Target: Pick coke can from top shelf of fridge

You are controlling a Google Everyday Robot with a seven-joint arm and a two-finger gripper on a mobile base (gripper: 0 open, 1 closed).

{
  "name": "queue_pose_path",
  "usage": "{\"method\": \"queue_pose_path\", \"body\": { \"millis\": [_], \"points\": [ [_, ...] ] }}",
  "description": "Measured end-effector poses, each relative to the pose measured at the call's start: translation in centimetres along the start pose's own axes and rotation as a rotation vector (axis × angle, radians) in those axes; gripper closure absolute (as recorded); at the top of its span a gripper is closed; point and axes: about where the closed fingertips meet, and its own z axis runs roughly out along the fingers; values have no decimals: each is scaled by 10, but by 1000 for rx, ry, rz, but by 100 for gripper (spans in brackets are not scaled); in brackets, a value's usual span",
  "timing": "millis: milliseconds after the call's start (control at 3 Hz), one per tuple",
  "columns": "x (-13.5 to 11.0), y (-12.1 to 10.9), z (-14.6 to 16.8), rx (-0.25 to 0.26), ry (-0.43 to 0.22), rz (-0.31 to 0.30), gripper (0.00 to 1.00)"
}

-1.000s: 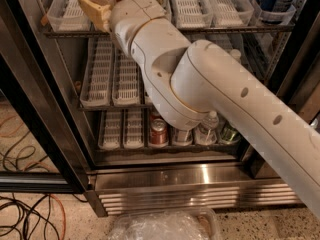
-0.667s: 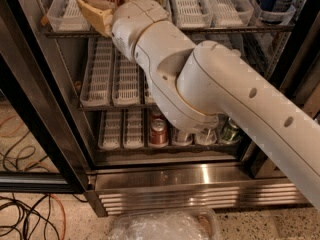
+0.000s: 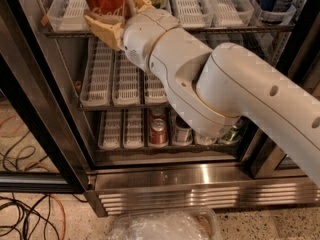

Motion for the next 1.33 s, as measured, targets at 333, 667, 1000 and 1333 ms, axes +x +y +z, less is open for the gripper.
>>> {"method": "queue_pose_path", "body": {
  "millis": [333, 667, 1000, 1333],
  "points": [
    [13, 1, -10, -48, 35, -28, 100],
    [20, 1, -26, -79, 66, -40, 100],
    [25, 1, -42, -96, 90, -46, 100],
    [28, 2, -58, -107, 106, -48, 100]
  ]
}}
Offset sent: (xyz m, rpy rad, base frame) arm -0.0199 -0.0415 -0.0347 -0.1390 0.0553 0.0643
